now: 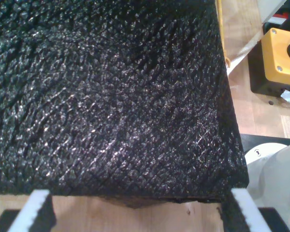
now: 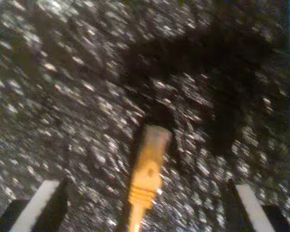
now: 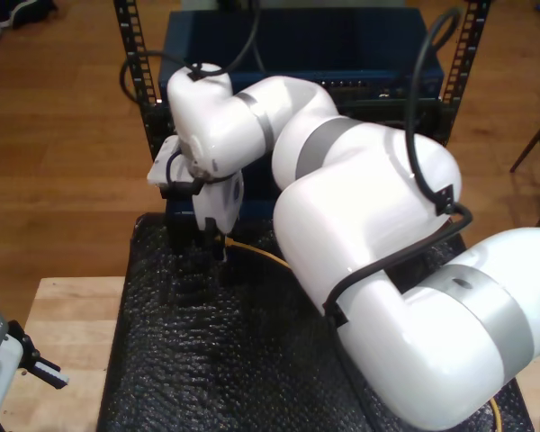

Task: Grab the cable and plug it in

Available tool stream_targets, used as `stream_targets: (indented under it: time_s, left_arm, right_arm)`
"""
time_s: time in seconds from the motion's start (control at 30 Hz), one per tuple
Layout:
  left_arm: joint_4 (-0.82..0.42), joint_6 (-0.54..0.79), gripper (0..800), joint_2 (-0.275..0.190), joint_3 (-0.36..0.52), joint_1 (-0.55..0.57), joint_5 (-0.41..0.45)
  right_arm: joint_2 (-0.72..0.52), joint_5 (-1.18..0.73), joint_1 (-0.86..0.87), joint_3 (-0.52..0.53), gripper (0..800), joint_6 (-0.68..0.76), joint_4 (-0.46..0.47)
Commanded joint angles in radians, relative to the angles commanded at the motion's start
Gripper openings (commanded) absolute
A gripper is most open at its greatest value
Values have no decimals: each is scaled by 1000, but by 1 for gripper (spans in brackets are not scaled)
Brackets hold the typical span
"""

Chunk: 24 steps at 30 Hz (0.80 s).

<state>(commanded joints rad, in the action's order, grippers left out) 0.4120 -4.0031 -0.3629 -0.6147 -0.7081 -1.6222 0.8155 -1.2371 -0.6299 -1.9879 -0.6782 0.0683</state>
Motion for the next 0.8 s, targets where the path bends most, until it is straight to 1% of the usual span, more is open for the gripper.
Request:
stream_targets:
  time_s: [0.17, 0.3, 0.37, 0.43, 0.5, 0.57, 0.63, 0.8]
  left_arm:
    - [0, 0, 800, 0, 0, 0, 0]
    - [0, 0, 800, 0, 0, 0, 0]
    - [0, 0, 800, 0, 0, 0, 0]
    - [0, 0, 800, 0, 0, 0, 0]
    - [0, 0, 800, 0, 0, 0, 0]
    - [0, 0, 800, 0, 0, 0, 0]
    - [0, 0, 800, 0, 0, 0, 0]
    - [0, 0, 800, 0, 0, 0, 0]
  right_arm:
    - [-2, -3, 0, 0, 739, 28, 18]
    - [-2, -5, -2, -2, 678, 41, 18]
    - [-2, -6, -3, -2, 617, 54, 18]
    - [0, -15, -3, -2, 602, 61, 18]
    - [0, -20, -3, -2, 563, 63, 18]
    - [0, -20, -3, -2, 551, 64, 20]
    - [0, -18, -5, -2, 478, 69, 20]
    - [0, -20, -8, -2, 444, 89, 32]
